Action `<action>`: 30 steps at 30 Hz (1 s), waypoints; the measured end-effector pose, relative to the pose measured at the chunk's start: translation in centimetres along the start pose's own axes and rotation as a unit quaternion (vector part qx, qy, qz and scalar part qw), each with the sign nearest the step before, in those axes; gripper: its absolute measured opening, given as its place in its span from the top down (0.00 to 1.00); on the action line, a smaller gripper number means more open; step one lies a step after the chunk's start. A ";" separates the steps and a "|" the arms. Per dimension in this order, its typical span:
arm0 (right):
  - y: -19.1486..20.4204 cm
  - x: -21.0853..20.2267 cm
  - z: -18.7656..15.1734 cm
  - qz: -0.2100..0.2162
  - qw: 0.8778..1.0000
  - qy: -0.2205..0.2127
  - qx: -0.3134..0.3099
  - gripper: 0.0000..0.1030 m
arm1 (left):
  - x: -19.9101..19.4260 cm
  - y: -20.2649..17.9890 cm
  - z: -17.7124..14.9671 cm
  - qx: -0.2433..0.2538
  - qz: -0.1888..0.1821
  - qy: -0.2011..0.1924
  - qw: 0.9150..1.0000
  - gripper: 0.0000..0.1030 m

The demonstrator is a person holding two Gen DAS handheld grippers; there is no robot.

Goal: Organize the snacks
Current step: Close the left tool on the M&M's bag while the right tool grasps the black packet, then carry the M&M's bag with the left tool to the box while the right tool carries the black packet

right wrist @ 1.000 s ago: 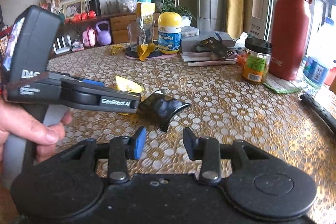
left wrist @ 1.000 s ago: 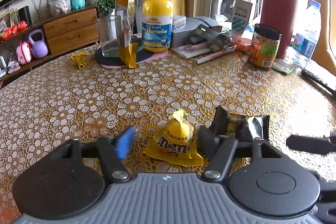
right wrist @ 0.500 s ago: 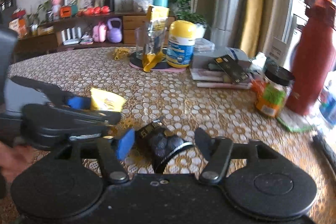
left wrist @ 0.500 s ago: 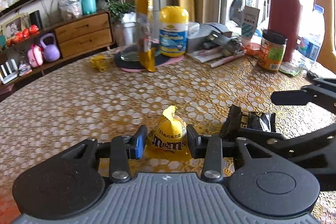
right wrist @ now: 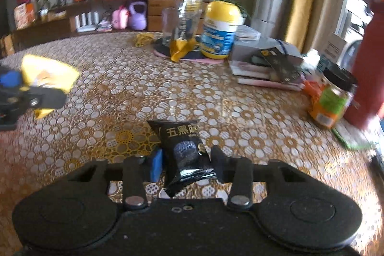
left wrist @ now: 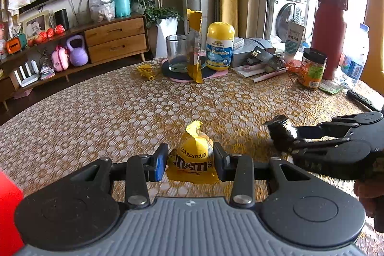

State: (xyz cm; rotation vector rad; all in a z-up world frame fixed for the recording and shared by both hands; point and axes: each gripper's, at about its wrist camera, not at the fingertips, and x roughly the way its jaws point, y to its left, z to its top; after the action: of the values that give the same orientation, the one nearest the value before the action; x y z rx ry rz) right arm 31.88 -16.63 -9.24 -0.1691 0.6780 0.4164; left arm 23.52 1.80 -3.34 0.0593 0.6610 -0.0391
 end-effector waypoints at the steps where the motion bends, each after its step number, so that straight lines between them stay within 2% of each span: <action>1: -0.1 -0.4 -0.2 0.005 1.000 -0.002 0.014 0.66 | -0.5 0.1 -0.2 -0.002 0.001 0.001 1.000 0.62; 4: -0.3 -1.9 -0.7 0.008 0.999 -0.007 0.052 0.67 | -2.3 0.4 -1.0 -0.007 0.001 -0.001 1.000 0.62; 14: 3.3 -9.8 -3.6 0.024 0.994 -0.037 0.105 0.67 | -9.5 1.1 -4.0 -0.025 -0.004 -0.013 1.000 0.62; 21: 6.6 -14.4 -4.6 0.040 0.993 -0.057 0.098 0.67 | -13.9 2.3 -6.1 -0.043 0.003 -0.018 0.999 0.62; 30: 10.8 -16.9 -3.7 0.067 0.993 -0.075 0.065 0.67 | -17.9 5.3 -8.0 -0.074 0.024 -0.036 0.996 0.62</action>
State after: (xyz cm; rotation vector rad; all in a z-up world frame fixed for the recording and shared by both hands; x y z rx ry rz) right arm 13.31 -13.31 -1.44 0.0323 0.5681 0.5074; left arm 4.83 7.94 1.56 -0.0687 0.5894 0.0536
